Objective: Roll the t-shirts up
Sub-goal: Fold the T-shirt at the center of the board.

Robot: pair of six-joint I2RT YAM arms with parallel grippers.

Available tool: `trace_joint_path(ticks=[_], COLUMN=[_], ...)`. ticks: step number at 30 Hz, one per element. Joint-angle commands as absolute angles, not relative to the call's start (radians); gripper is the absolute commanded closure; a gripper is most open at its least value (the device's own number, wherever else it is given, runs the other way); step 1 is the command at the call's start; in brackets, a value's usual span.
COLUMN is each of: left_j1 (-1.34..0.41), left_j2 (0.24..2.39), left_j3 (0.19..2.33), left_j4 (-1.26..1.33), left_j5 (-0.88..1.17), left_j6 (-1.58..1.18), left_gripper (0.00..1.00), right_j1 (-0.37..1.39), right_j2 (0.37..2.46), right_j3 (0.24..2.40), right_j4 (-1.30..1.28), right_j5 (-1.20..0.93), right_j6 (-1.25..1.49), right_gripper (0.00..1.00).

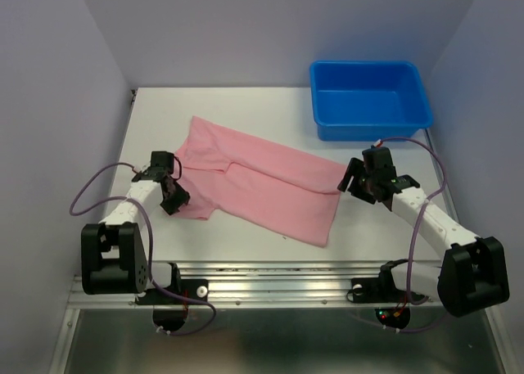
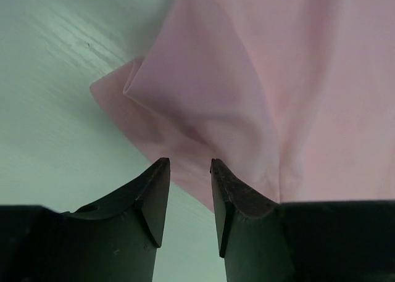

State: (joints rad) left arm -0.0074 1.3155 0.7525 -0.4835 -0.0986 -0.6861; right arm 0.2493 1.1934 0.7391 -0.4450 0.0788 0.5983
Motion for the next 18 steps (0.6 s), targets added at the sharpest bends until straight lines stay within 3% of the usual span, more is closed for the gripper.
trace_joint_path(ticks=[1,4,8,12,16,18], left_j1=[-0.012,-0.012,-0.012,-0.012,-0.012,-0.012], left_j2=[1.333,1.339,1.364,1.393,1.419,1.439], left_j3=[0.690,0.663,0.654,0.650,0.635,0.634], left_j4=[-0.440,-0.416,-0.387,-0.362,-0.315,-0.308], left_j5=[-0.065,-0.055,-0.084,-0.084,-0.087,-0.089], left_j6=[-0.750,-0.768,-0.770,-0.765,-0.767,-0.764], left_gripper=[0.56,0.56,0.47,0.45,0.60,0.77], right_j1=[0.244,0.244,0.244,0.244,0.244,0.244], right_j2=[1.190,1.189,1.189,1.184,1.177,1.175], right_j3=[0.733,0.730,0.729,0.726,0.719,0.719], right_j4=[-0.426,-0.425,-0.423,-0.423,-0.426,-0.428], right_j5=[0.086,0.083,0.080,0.080,0.066,0.051], right_j6=[0.598,0.597,0.597,0.595,0.600,0.600], right_gripper=[0.29,0.28,0.28,0.28,0.28,0.28])
